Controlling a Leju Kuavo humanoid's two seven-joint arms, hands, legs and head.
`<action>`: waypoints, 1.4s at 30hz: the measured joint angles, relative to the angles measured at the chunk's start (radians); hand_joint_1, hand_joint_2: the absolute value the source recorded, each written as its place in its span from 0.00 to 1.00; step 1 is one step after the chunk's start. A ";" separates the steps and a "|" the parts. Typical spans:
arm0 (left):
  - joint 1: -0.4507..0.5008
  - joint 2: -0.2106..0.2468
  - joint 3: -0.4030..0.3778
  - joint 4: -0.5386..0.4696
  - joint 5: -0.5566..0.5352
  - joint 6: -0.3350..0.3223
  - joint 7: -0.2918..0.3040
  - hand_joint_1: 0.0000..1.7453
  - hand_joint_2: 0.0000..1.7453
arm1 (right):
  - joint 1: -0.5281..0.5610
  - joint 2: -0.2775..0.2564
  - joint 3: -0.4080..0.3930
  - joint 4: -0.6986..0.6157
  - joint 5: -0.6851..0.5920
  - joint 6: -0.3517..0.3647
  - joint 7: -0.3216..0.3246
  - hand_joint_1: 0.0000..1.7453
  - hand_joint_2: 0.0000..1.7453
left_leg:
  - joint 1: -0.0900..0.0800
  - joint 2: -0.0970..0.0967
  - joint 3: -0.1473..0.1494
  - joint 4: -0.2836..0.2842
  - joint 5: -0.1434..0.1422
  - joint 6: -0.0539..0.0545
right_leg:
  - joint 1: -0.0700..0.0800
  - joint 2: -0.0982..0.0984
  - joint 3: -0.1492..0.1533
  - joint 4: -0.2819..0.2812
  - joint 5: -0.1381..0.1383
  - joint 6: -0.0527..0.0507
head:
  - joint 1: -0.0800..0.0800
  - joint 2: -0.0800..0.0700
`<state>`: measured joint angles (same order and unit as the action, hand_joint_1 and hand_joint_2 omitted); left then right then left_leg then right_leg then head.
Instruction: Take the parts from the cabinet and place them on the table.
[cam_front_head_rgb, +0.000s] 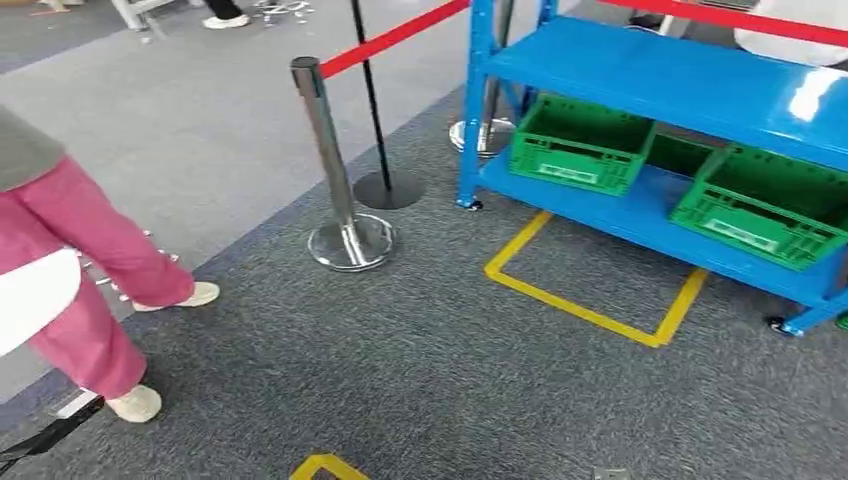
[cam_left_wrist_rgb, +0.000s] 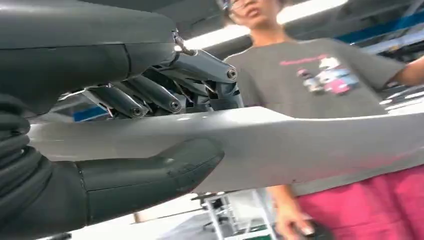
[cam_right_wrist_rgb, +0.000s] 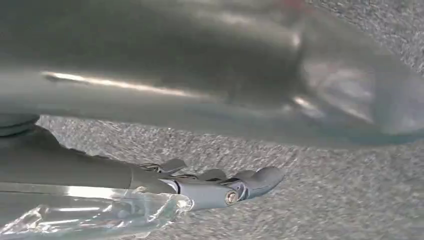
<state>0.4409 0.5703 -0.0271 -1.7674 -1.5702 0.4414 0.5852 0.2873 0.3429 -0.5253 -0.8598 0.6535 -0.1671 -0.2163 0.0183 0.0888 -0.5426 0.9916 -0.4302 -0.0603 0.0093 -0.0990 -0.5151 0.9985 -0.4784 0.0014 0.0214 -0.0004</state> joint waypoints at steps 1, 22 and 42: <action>-0.007 0.000 0.000 0.001 0.000 0.001 -0.002 1.00 1.00 | 0.000 0.000 0.000 0.001 0.000 0.000 -0.001 0.00 0.00 | -0.004 0.009 0.003 -0.019 -0.004 0.011 | 0.008 -0.009 -0.010 0.007 -0.008 0.007 | -0.003 0.000; -0.041 -0.105 0.154 0.078 0.001 0.064 -0.259 1.00 1.00 | -0.047 -0.013 -0.012 0.090 0.040 -0.033 -0.048 0.00 0.00 | 0.003 -0.139 -0.070 0.026 0.001 0.010 | -0.006 0.133 0.009 -0.015 0.009 -0.003 | 0.001 0.000; -0.083 -0.171 0.201 0.150 0.001 0.086 -0.276 1.00 1.00 | -0.107 -0.035 -0.018 0.220 0.018 -0.089 -0.080 0.00 0.00 | -0.003 -0.134 -0.031 -0.013 0.017 0.058 | -0.002 0.098 -0.150 0.321 -0.153 0.036 | 0.008 0.000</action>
<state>0.3582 0.3990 0.1736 -1.6178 -1.5694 0.5276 0.3094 0.1804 0.3078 -0.5432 -0.6397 0.6710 -0.2564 -0.2960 0.0157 -0.0453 -0.5739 0.9786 -0.4134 -0.0021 0.0075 -0.0013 -0.6648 1.3192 -0.6312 0.0375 0.0298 -0.0004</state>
